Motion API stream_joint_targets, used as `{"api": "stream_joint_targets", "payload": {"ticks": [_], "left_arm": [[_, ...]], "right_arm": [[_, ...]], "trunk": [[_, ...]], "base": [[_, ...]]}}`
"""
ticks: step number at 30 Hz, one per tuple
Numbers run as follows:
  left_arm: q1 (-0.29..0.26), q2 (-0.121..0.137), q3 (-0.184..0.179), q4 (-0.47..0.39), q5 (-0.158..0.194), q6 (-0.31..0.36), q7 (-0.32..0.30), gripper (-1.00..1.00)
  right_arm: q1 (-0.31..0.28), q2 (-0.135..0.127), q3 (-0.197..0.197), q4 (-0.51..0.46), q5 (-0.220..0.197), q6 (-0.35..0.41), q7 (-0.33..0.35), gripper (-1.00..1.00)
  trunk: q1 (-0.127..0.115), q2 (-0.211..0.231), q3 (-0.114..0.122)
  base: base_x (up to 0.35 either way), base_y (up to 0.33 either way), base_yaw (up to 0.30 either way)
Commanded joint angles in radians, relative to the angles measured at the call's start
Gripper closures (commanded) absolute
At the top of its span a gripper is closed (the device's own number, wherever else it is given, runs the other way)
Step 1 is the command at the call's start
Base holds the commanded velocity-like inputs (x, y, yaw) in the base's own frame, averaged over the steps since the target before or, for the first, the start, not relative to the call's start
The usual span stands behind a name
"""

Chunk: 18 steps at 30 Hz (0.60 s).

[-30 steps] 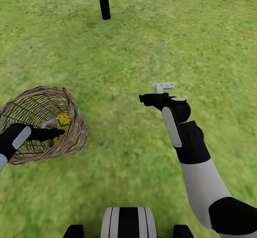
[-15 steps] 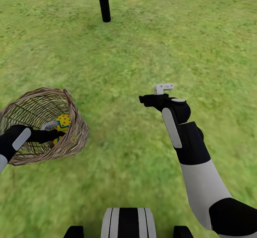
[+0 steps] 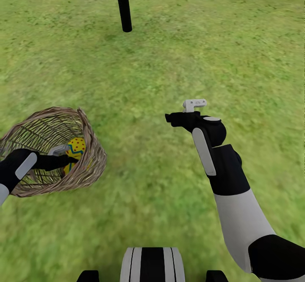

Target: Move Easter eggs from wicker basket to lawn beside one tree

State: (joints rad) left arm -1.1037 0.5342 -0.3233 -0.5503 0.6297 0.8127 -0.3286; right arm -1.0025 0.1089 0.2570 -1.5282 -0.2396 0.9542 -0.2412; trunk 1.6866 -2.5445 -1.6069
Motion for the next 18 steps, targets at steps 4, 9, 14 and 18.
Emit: {"api": "stream_joint_targets", "payload": {"ticks": [4, 9, 14, 18], "left_arm": [[-0.001, 0.001, -0.005, 0.000, -0.002, 0.000, -0.005, 1.00], [-0.001, 0.001, -0.005, 0.000, -0.002, -0.004, -0.005, 1.00], [0.002, 0.001, -0.005, 0.000, -0.002, -0.017, -0.006, 1.00], [0.002, 0.001, -0.005, 0.000, -0.002, -0.018, -0.006, 1.00]], "right_arm": [[-0.001, 0.000, 0.001, 0.000, -0.011, 0.003, -0.010, -1.00], [0.000, 0.000, 0.001, 0.000, -0.011, 0.003, -0.010, -1.00], [0.000, 0.001, 0.001, 0.000, -0.011, 0.003, -0.010, -1.00], [0.001, 0.001, 0.001, 0.000, -0.012, 0.003, -0.010, -1.00]], "trunk": [[0.000, 0.000, -0.001], [-0.001, 0.000, 0.007], [-0.002, 0.000, 0.011], [-0.003, 0.001, 0.023]], "base": [[0.000, 0.000, 0.000], [0.000, 0.000, 0.000], [0.000, 0.000, 0.000], [0.000, 0.000, 0.000]]}}
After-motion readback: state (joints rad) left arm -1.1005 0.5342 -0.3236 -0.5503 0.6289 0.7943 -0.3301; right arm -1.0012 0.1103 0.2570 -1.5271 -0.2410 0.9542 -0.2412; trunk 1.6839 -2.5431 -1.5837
